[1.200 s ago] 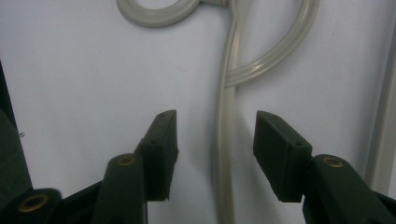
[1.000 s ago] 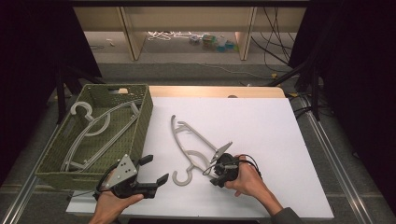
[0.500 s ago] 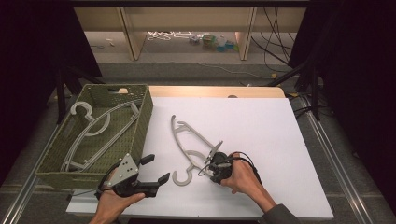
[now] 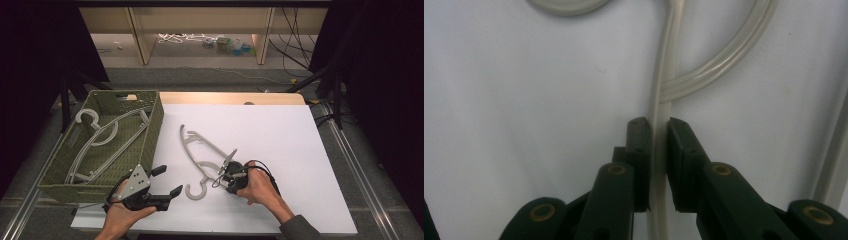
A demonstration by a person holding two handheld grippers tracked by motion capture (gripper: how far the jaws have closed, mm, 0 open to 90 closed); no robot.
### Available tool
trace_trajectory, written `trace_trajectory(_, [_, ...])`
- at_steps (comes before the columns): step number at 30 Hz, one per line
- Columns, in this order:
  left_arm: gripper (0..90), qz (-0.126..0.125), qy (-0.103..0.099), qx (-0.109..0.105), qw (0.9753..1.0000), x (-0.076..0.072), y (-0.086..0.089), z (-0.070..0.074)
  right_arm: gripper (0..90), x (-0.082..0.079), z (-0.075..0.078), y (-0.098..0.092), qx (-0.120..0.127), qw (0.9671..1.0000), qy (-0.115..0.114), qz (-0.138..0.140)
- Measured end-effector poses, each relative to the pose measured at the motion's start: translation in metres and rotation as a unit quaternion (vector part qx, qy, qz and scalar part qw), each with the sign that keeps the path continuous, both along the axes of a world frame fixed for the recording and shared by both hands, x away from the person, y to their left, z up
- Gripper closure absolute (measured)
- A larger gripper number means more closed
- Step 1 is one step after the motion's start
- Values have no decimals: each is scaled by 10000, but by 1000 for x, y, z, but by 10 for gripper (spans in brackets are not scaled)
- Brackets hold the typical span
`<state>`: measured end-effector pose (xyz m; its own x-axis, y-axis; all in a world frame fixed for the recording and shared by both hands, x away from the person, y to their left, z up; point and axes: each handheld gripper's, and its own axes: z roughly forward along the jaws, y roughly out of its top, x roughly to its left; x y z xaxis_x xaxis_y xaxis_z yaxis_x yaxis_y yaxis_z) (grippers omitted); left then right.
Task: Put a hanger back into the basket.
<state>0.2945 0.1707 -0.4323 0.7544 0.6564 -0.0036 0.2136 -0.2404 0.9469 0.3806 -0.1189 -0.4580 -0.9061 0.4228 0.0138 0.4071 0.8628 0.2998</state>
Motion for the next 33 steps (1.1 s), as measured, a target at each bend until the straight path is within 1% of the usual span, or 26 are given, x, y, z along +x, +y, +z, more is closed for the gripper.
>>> trace_trajectory(1, [220,12,-21,71,10000,1,0,0,820,-1,2,-2,56,9999,-5,87])
trace_trajectory(2, [230,-26,-44,81,10000,2,-1,-1,820,-2,4,-3,163,9998,23,143])
trace_trajectory(3, [255,-18,-44,170,9998,3,-2,-1,820,-3,7,-5,242,9996,29,171])
trace_trajectory(4, [298,-38,-202,268,9994,5,-3,-1,821,-4,10,-8,276,9994,13,223])
trace_trajectory(5, [310,-26,-279,400,9988,6,-4,-1,821,-4,13,-10,272,9992,30,287])
trace_trajectory(6, [306,-44,-337,544,9979,8,-6,-1,821,-4,17,-13,252,9989,96,372])
trace_trajectory(7, [313,-50,-340,599,9976,9,-8,-1,821,-5,20,-16,349,9986,31,386])
trace_trajectory(8, [325,-81,-358,667,9971,12,-9,-1,821,-6,23,-18,402,9983,56,415])
trace_trajectory(9, [326,-69,-326,683,9971,14,-11,-2,821,-6,26,-21,497,9974,24,528])
trace_trajectory(10, [326,-84,-311,704,9970,16,-13,-2,821,-7,29,-24,564,9969,28,556])
trace_trajectory(12, [337,-170,-310,847,9958,21,-18,-4,821,-9,37,-30,681,9958,22,615])
trace_trajectory(13, [338,-180,-239,889,9956,23,-22,-5,820,-9,40,-33,702,9954,9,654])
trace_trajectory(14, [339,-217,-222,996,9945,26,-24,-5,820,-10,43,-35,752,9948,11,681])
trace_trajectory(15, [342,-232,-261,1081,9935,29,-27,-7,820,-11,47,-38,791,9942,18,722])
trace_trajectory(17, [350,-243,-261,1179,9924,33,-33,-10,820,-13,52,-42,878,9929,16,798])
trace_trajectory(18, [355,-237,-295,1244,9915,35,-36,-10,820,-13,55,-43,952,9920,-11,832])
trace_trajectory(20, [357,-288,-303,1310,9905,39,-39,-11,819,-15,60,-46,1015,9909,-21,882])
trace_trajectory(22, [367,-266,-383,1383,9893,42,-40,-11,819,-16,66,-50,1125,9894,-55,920])
trace_trajectory(25, [382,-394,-481,1524,9864,43,-40,-12,820,-18,73,-55,1226,9876,-138,975])
trace_trajectory(26, [384,-472,-491,1586,9850,43,-41,-13,821,-19,76,-56,1236,9874,-147,973])
trace_trajectory(28, [394,-636,-452,1829,9800,43,-44,-16,822,-20,79,-58,1248,9872,-170,978])
trace_trajectory(29, [394,-604,-493,1813,9803,43,-47,-18,822,-20,80,-59,1244,9870,-169,1004])
trace_trajectory(30, [394,-648,-505,1908,9782,45,-47,-18,822,-20,80,-59,1264,9867,-170,1005])
trace_trajectory(31, [395,-667,-510,1901,9782,46,-49,-18,822,-20,80,-59,1283,9865,-161,1002])
trace_trajectory(32, [401,-656,-544,1819,9796,47,-51,-18,822,-21,81,-59,1280,9865,-165,1010])
trace_trajectory(33, [407,-707,-589,1889,9777,49,-51,-16,822,-21,81,-59,1291,9863,-151,1015])
